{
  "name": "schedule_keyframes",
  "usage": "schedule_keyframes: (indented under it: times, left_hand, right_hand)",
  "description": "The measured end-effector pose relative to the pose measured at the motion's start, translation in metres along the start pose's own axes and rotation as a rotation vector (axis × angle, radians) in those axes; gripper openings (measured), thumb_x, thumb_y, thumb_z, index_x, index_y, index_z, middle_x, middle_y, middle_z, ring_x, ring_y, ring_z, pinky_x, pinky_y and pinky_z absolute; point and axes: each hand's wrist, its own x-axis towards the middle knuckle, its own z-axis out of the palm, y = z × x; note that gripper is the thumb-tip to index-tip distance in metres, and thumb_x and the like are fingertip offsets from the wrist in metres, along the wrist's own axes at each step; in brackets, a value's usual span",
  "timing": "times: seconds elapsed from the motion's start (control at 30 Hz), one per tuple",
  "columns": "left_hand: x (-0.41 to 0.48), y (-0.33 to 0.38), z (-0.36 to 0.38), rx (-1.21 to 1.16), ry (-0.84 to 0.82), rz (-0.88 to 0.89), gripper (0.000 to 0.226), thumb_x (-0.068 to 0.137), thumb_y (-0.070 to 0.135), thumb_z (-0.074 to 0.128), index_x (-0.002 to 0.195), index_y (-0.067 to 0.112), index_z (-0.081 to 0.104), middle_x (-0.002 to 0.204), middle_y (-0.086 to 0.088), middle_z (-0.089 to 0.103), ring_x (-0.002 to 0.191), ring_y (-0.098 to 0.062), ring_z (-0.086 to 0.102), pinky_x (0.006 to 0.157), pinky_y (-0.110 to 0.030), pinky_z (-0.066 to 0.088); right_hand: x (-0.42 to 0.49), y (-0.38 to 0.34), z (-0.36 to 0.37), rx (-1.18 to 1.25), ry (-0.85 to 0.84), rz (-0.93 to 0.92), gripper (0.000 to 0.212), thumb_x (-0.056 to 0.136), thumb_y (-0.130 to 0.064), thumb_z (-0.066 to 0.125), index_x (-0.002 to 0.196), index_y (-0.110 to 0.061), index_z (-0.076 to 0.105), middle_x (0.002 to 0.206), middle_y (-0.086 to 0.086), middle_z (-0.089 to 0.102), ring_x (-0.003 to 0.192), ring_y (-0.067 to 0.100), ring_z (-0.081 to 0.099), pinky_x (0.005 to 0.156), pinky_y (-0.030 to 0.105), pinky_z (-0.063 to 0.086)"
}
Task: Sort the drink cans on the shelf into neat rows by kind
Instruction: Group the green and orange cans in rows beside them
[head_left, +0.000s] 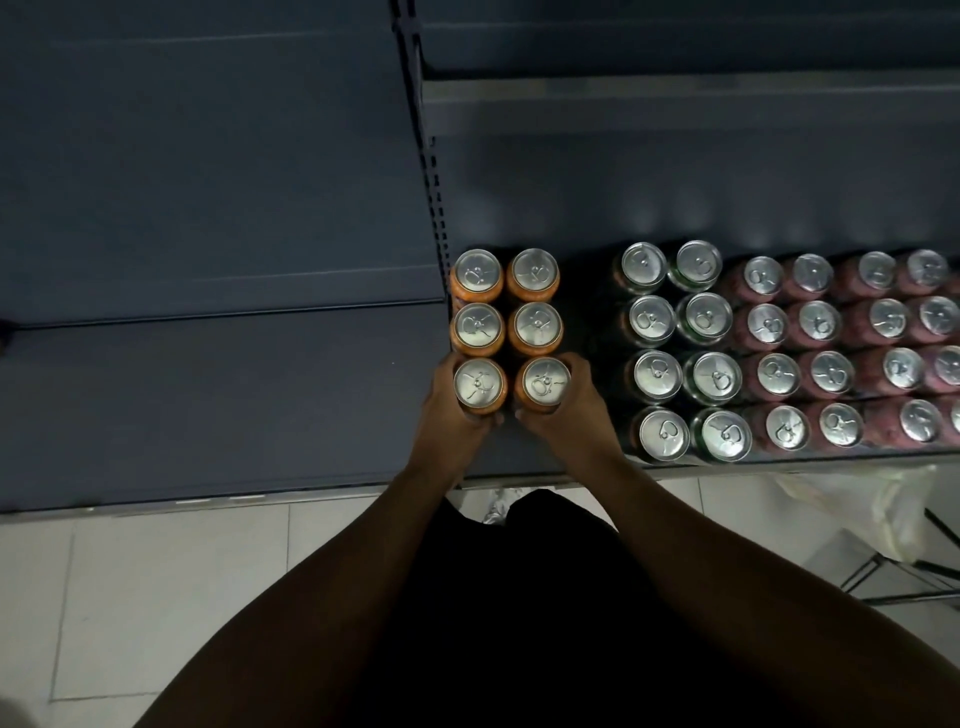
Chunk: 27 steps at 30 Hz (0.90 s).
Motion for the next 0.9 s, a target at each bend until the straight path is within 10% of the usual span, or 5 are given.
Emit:
schedule_keyframes:
  times: [0.53,0.7,0.9]
  left_hand:
    - [-0.01,0.011,-0.011,0.039,-0.071,0.0,0.079,0.064,0.02,0.092,0.13,0.035,0.052,0.124,0.009,0.065,0.115,-0.008,0.063,0.097,-0.047,0.055]
    - [-0.026,0.035,-0.03,0.288,-0.087,0.021,0.073,0.076,0.038,0.087,0.136,0.032,0.046,0.133,0.015,0.052,0.117,-0.007,0.052,0.09,-0.031,0.041]
    - [-0.05,0.061,-0.058,0.631,-0.015,0.047,0.07,0.096,0.049,0.062,0.154,0.024,0.03,0.159,0.0,0.037,0.14,-0.028,0.04,0.106,-0.047,0.04]
  right_hand:
    - [-0.012,-0.019,-0.001,0.017,-0.008,0.05,0.084,0.064,-0.024,0.091,0.134,-0.023,0.044,0.127,0.0,0.062,0.114,0.018,0.062,0.095,0.041,0.053]
    - [-0.024,-0.039,-0.014,-0.07,-0.029,-0.008,0.084,0.075,-0.029,0.084,0.146,-0.02,0.04,0.143,0.003,0.049,0.128,0.02,0.052,0.101,0.043,0.049]
    - [-0.039,-0.075,-0.025,-0.355,-0.034,-0.184,0.07,0.089,-0.037,0.068,0.148,-0.02,0.033,0.156,-0.002,0.035,0.136,0.028,0.044,0.093,0.047,0.05]
